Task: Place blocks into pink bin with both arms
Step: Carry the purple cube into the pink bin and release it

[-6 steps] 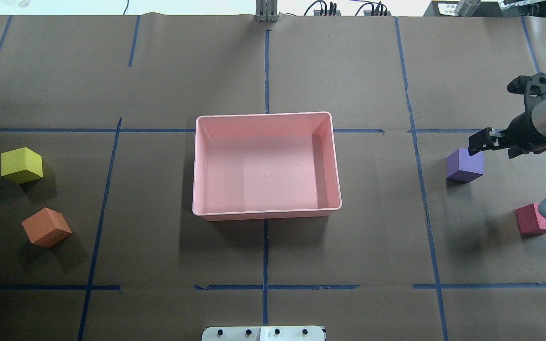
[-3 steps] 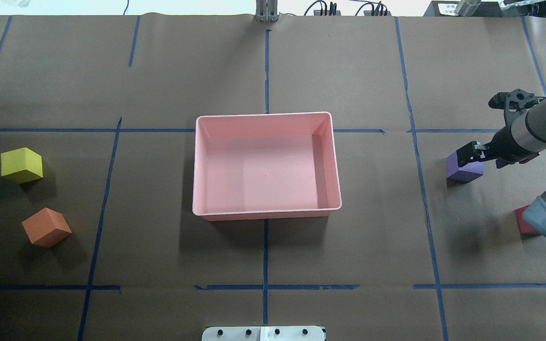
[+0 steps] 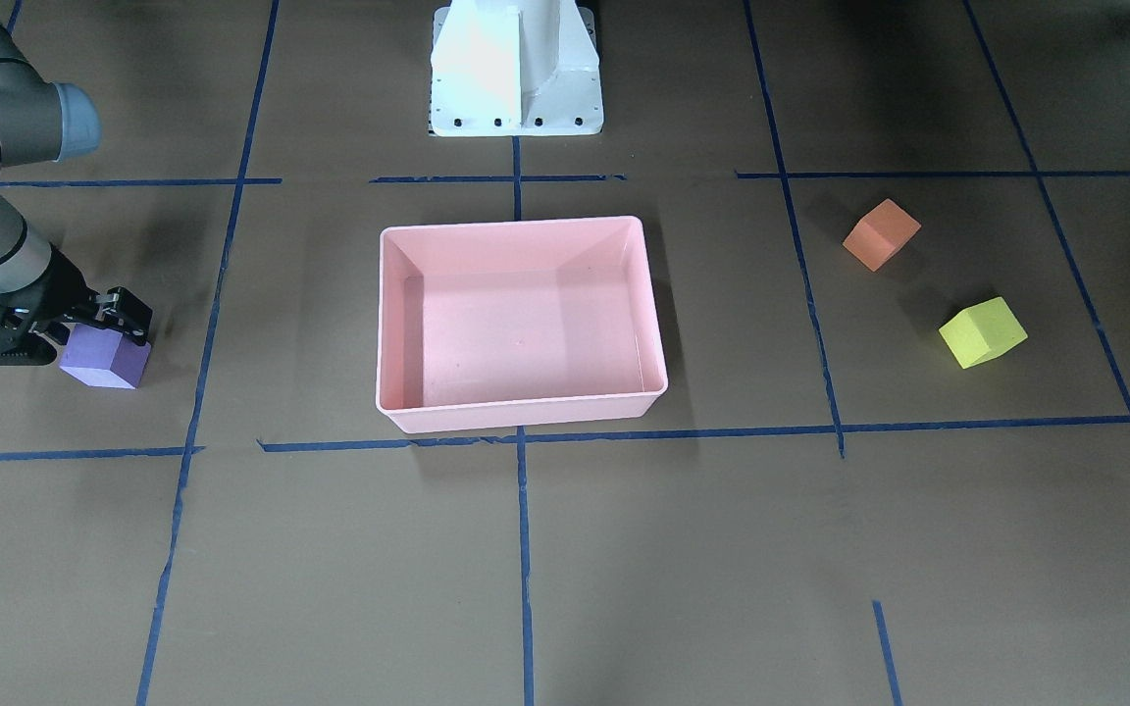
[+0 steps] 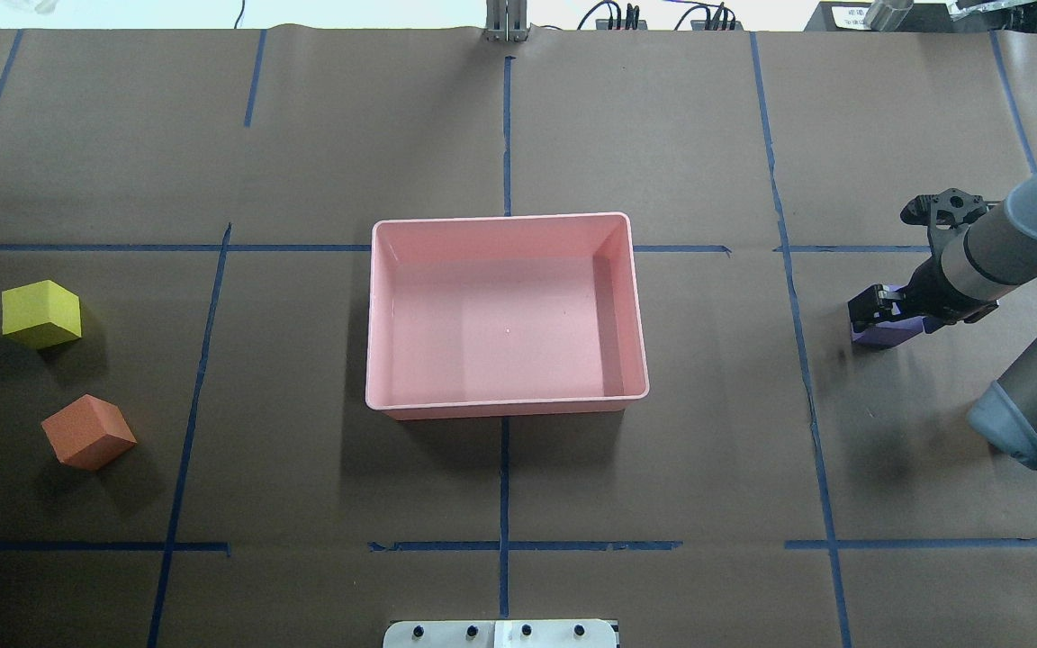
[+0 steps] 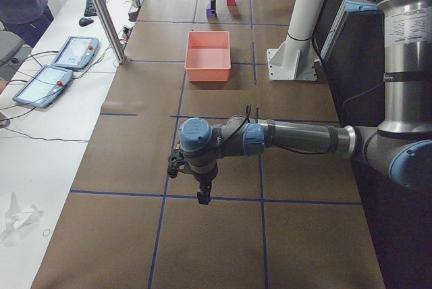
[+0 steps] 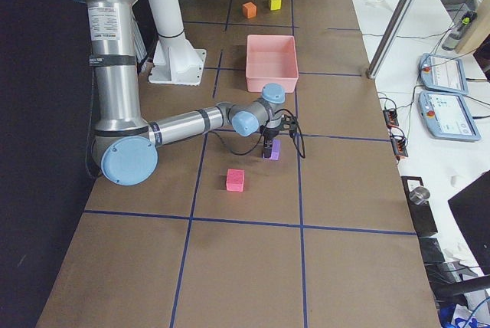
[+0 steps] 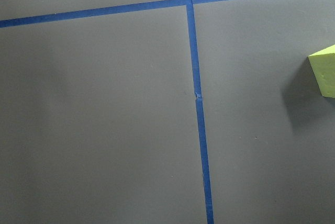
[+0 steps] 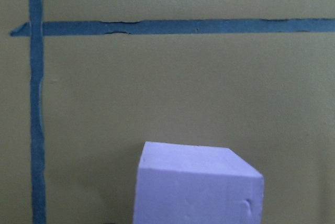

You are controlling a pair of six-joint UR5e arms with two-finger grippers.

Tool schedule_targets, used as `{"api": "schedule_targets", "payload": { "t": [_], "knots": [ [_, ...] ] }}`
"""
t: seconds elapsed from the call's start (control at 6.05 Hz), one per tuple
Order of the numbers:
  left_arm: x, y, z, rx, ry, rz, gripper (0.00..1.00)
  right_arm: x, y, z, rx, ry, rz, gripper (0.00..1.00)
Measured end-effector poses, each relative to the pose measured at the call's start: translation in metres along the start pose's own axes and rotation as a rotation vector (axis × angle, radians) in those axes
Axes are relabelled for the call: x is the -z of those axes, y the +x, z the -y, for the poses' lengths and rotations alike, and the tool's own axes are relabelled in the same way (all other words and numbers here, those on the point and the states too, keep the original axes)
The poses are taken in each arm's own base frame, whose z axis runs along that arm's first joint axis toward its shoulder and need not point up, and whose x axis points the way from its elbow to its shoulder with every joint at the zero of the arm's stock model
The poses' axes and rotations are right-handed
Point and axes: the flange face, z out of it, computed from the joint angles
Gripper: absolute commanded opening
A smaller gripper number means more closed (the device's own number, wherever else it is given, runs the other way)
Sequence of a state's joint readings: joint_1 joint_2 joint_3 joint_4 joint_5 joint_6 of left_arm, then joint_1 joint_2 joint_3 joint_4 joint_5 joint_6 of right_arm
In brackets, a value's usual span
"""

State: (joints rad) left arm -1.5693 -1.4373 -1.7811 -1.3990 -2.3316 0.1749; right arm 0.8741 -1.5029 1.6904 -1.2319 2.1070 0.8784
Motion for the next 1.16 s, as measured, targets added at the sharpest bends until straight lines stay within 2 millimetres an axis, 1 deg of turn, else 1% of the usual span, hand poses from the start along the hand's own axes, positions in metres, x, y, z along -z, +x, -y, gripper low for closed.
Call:
{"api": "schedule_targets", "payload": {
  "t": [0.17, 0.33, 0.5, 0.66, 0.83, 0.99, 1.16],
  "knots": [
    [0.000, 0.000, 0.000, 0.000, 0.000, 0.000, 1.00, -0.005, -0.002, -0.001, 0.006, -0.007, -0.003, 0.37],
    [0.000, 0.000, 0.000, 0.000, -0.001, 0.001, 1.00, -0.006, -0.005, -0.001, 0.010, -0.010, -0.002, 0.24],
    [0.000, 0.000, 0.000, 0.001, -0.001, 0.000, 1.00, -0.001, -0.013, 0.002, 0.018, -0.002, 0.010, 0.24],
    [-0.001, -0.001, 0.000, 0.001, -0.001, 0.000, 1.00, 0.013, -0.040, 0.012, 0.038, 0.024, 0.042, 0.25],
    [0.000, 0.000, 0.000, 0.000, -0.001, 0.000, 1.00, 0.038, -0.084, 0.029, 0.053, 0.062, 0.096, 0.25],
    [0.000, 0.000, 0.000, 0.000, 0.000, 0.000, 1.00, 0.067, -0.137, 0.043, 0.034, 0.097, 0.163, 0.25],
    [0.000, 0.000, 0.000, -0.001, 0.001, 0.000, 1.00, 0.096, -0.192, 0.045, -0.014, 0.105, 0.219, 0.25]
  ]
}}
